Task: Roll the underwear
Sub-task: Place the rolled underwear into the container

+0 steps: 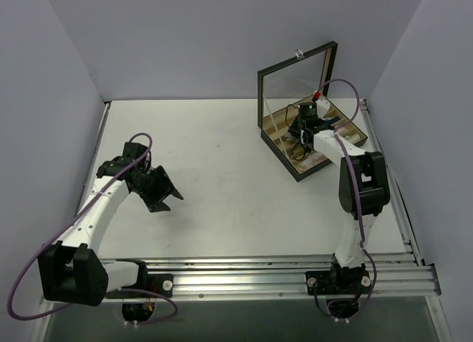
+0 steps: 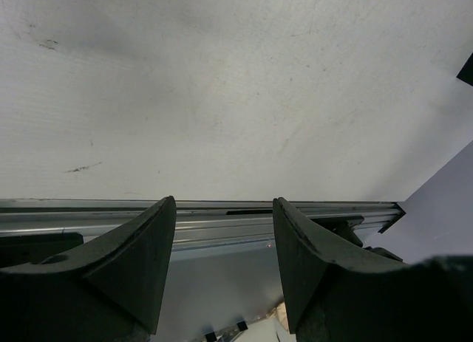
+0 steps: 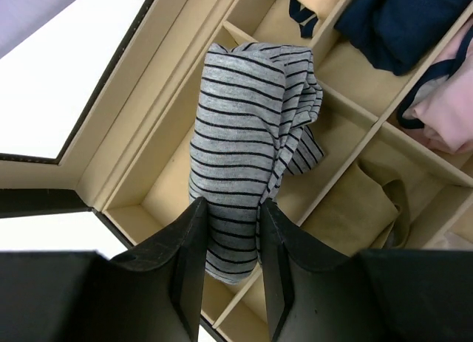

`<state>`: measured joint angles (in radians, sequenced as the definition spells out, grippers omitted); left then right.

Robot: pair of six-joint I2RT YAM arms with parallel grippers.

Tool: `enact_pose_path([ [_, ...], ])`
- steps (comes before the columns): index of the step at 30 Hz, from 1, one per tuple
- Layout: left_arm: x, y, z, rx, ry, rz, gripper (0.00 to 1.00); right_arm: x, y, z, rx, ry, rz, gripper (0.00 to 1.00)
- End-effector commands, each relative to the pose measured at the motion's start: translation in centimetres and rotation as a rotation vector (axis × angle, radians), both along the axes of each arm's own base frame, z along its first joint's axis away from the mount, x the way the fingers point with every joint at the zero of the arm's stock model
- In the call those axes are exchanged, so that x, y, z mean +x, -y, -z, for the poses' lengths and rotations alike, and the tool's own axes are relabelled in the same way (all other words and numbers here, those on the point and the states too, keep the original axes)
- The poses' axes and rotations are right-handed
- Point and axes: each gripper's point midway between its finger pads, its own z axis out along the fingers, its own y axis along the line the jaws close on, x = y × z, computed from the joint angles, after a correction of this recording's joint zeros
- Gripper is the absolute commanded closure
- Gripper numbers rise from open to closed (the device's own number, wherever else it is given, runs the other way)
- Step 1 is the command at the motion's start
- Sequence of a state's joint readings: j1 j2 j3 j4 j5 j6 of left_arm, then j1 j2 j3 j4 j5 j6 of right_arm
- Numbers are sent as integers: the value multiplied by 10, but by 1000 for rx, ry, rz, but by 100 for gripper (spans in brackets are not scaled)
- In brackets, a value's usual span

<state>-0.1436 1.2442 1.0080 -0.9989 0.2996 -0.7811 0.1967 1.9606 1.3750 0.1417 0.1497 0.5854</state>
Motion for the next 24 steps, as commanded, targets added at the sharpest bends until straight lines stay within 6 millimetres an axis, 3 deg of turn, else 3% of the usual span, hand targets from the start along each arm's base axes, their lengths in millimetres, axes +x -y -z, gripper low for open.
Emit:
enact_pose_path([
  [1, 6, 2, -4, 3, 13, -1, 37, 5, 6, -2, 6, 29, 68, 100],
  [13, 9, 2, -5, 14, 12, 14, 37, -24, 2, 47, 131, -52, 233, 100],
  [20, 6, -2, -6, 34, 10, 18, 37, -20, -4, 53, 122, -94, 272, 100],
  [24, 6, 0, -5, 20, 8, 12, 37, -37, -4, 63, 95, -160, 336, 100],
])
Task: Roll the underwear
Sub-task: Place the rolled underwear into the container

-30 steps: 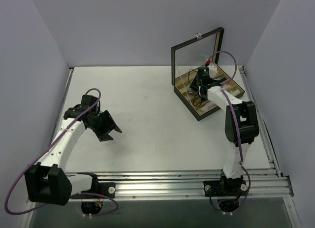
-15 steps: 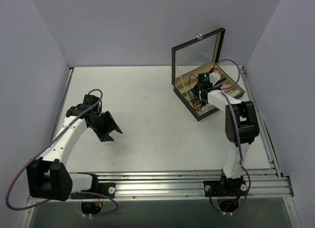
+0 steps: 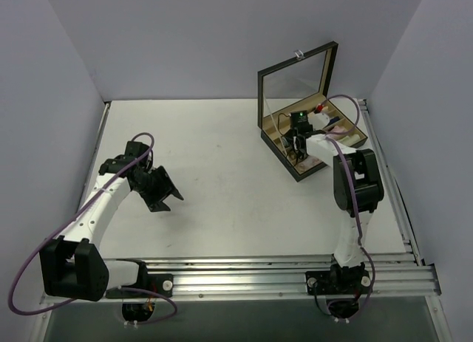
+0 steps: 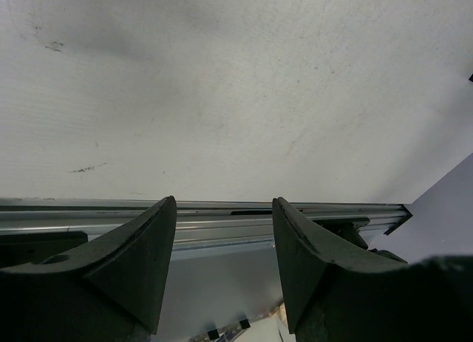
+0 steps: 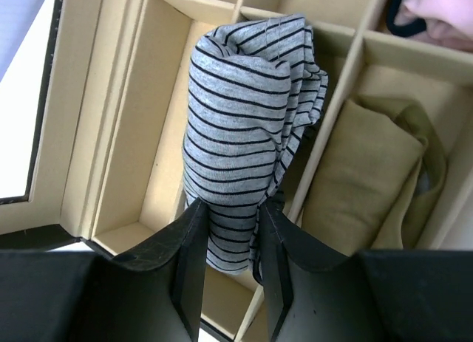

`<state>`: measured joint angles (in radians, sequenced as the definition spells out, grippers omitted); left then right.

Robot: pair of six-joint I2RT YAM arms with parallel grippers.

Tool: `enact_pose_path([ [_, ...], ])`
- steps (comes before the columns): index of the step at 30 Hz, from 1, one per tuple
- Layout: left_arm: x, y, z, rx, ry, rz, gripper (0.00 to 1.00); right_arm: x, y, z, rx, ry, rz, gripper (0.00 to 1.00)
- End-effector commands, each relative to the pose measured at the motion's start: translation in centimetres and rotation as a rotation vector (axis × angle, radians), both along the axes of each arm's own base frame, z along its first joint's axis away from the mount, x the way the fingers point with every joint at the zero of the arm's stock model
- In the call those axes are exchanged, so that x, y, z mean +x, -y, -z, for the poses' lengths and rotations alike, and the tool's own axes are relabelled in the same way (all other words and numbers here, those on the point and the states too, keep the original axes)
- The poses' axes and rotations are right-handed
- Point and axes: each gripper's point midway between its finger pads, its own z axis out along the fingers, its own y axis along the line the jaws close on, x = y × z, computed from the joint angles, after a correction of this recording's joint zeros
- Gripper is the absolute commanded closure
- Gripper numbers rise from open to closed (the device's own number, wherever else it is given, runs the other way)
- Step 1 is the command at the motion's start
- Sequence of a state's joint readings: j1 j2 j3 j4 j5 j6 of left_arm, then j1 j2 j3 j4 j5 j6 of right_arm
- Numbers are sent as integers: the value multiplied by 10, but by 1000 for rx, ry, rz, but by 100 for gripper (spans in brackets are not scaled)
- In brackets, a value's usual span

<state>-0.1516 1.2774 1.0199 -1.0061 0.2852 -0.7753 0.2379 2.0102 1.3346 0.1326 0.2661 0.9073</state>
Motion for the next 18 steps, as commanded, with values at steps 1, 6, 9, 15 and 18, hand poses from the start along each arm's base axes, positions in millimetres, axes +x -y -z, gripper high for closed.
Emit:
enact_pose_path([
  [1, 5, 1, -11, -1, 35, 3, 37, -29, 4, 29, -38, -146, 86, 100],
  [6, 5, 0, -15, 6, 46, 3, 37, -39, 6, 37, -53, -204, 115, 100],
  [9, 5, 0, -15, 6, 47, 0, 37, -39, 4, 41, -63, -256, 114, 100],
  [15, 4, -1, -18, 9, 53, -1, 37, -44, 5, 53, -94, -346, 122, 100],
  [18, 5, -1, -22, 6, 60, -3, 37, -45, 11, 57, -120, -395, 148, 100],
])
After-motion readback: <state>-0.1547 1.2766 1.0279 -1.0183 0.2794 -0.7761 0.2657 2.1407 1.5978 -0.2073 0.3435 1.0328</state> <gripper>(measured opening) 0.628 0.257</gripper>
